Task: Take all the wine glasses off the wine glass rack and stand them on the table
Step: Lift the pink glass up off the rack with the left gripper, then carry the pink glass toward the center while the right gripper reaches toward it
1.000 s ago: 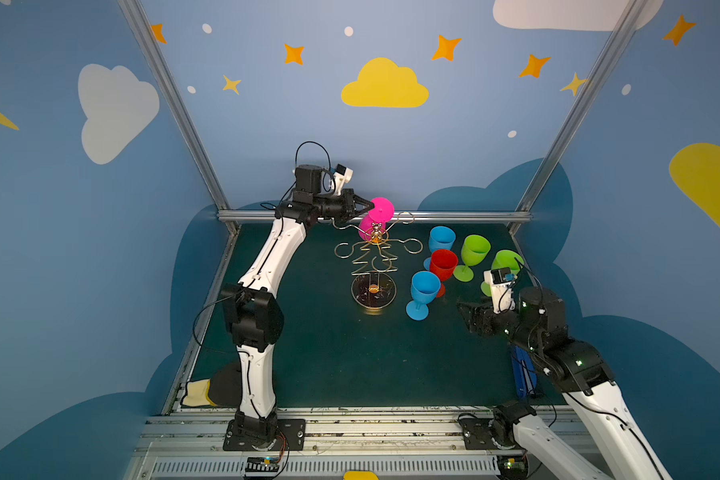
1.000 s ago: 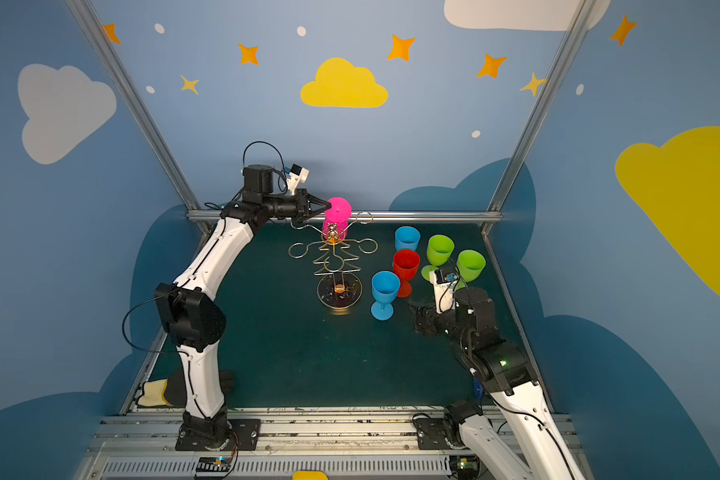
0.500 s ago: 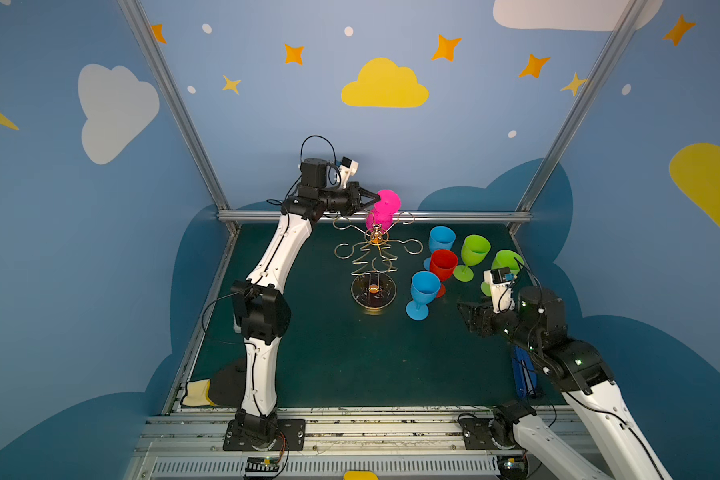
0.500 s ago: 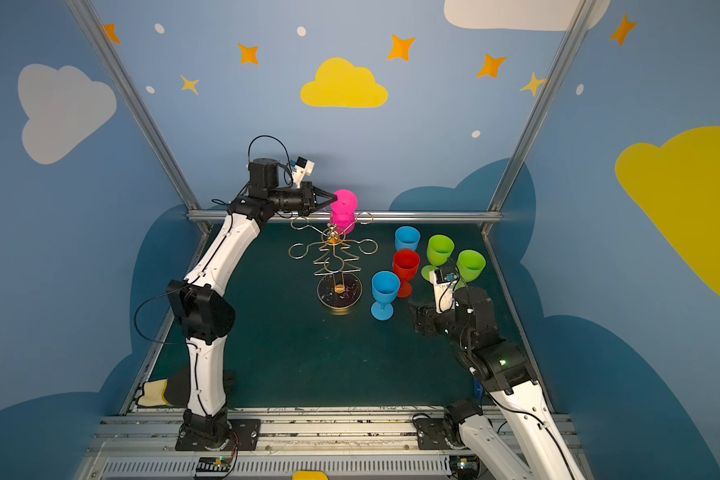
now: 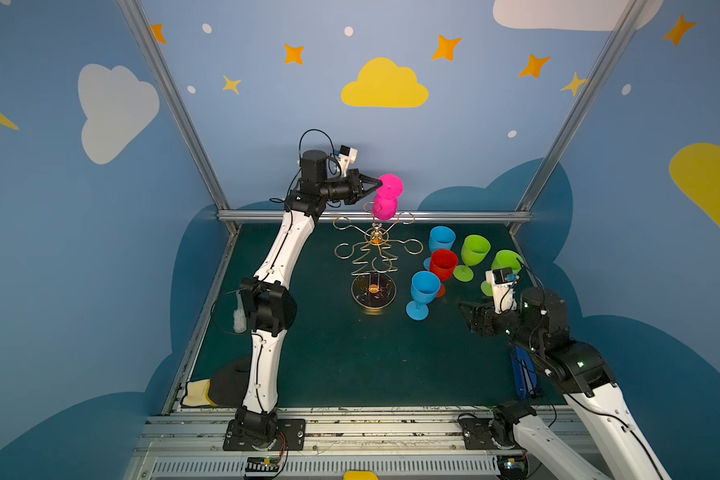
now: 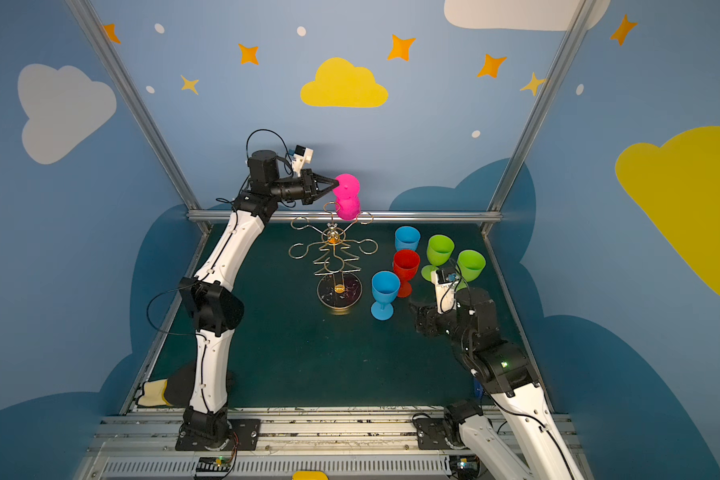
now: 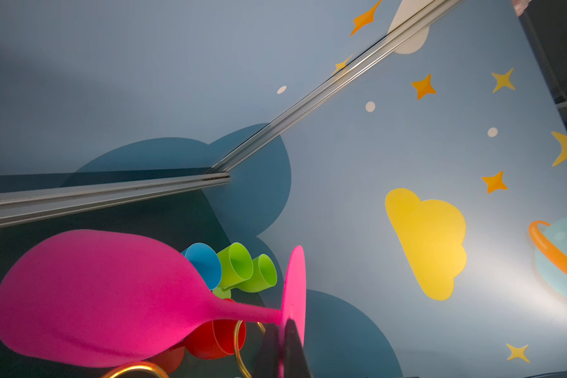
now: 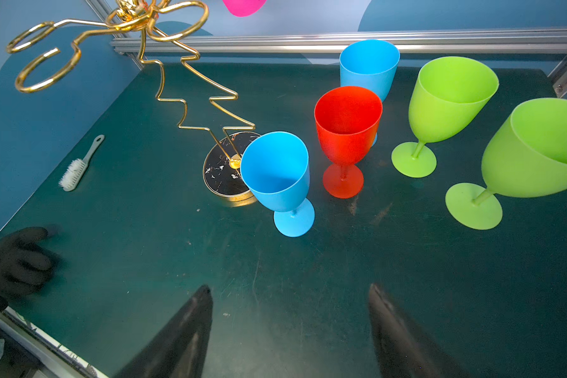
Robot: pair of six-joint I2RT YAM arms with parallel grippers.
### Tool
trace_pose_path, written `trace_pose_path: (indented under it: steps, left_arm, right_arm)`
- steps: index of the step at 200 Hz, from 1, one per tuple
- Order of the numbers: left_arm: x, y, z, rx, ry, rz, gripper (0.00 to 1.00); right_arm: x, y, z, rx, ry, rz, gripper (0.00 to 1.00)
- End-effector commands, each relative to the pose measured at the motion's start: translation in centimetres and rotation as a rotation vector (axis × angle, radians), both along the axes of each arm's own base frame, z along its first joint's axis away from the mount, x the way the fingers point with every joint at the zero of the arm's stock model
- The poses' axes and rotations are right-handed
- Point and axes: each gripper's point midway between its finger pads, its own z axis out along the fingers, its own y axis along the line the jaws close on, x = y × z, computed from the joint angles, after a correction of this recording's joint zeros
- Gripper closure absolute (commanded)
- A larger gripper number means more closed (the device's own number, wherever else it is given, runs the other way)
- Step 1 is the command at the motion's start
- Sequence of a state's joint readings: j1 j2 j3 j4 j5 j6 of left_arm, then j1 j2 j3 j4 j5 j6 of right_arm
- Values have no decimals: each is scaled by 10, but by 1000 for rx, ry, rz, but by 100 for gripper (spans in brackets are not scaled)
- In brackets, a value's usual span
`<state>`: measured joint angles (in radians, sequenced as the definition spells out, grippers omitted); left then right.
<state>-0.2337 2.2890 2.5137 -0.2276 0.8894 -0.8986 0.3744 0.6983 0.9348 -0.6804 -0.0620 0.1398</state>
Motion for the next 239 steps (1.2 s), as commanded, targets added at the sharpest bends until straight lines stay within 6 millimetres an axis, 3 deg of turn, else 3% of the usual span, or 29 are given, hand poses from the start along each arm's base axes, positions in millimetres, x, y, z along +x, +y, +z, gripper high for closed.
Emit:
trace_pose_path:
  steps: [1, 58, 113, 133, 169, 209, 239]
  left_arm:
    - [-10, 20, 58, -78, -121, 6, 97]
    - [-47, 49, 141, -243, -223, -35, 97]
    - [-107, 57, 181, -280, -286, -105, 97]
    - [-131, 60, 181, -260, -301, -106, 97]
    - [-172, 68, 164, -228, -296, -79, 97]
    - [-215, 76, 153, -251, -287, -65, 97]
    - [-244, 80, 144, -260, -283, -55, 97]
  right_arm:
    - [4, -4, 32, -15, -97, -6, 26]
    - [12, 15, 75, 17, -259, 98, 25]
    - [19, 48, 133, 115, -486, 263, 25]
    - [27, 63, 149, 163, -505, 316, 25]
    - [33, 91, 169, 202, -529, 426, 25]
    - [16, 124, 185, 174, -620, 551, 25]
    - [0, 145, 186, 140, -684, 654, 24]
